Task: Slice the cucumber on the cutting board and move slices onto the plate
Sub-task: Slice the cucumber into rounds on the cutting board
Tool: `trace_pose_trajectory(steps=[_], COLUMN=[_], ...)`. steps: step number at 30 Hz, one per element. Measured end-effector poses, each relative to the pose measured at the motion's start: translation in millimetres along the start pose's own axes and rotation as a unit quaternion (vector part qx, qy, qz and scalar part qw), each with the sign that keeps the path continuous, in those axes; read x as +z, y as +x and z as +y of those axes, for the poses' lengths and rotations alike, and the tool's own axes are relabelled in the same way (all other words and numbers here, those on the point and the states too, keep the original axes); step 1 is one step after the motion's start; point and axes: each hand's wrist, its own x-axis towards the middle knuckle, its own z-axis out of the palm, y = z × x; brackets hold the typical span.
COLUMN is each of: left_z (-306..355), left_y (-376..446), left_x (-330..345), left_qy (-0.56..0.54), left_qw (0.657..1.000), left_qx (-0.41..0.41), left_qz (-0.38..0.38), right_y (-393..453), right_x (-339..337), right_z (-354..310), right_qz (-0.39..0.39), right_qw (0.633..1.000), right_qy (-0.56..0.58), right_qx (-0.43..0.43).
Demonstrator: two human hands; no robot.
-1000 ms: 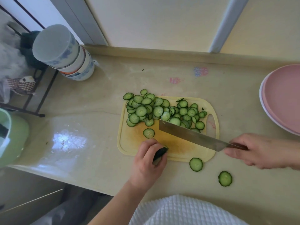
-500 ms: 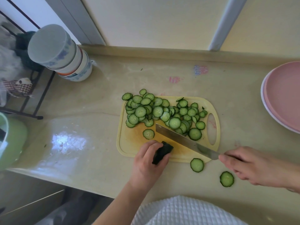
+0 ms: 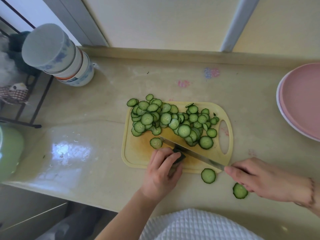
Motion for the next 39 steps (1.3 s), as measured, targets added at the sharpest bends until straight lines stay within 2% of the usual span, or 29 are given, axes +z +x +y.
trace_pose_trajectory(steps=[14,34,39], left_z=[-0.6,-1.2,-1.2], left_y=[5.9,4.9,4.8], left_x=[3.7,5.5,6.4], left_qy=[0.009,-0.001,-0.002], left_qw=[0.999,0.999,0.999], left_qx=[-0.017,-0.033,-0.026], left_qz=[0.037,0.043,0.04], right_y=[-23.4,-17.4,1.7], right_x=[4.6,18.6,26.3], right_z=[-11.5,-15.8,-15.0], right_qz=[0.036,0.037,0.034], right_qw=[0.999,0.999,0.999], right_qy=[-0.001,-0.005,-0.035], right_qx=[-0.037,-0.012,-0.018])
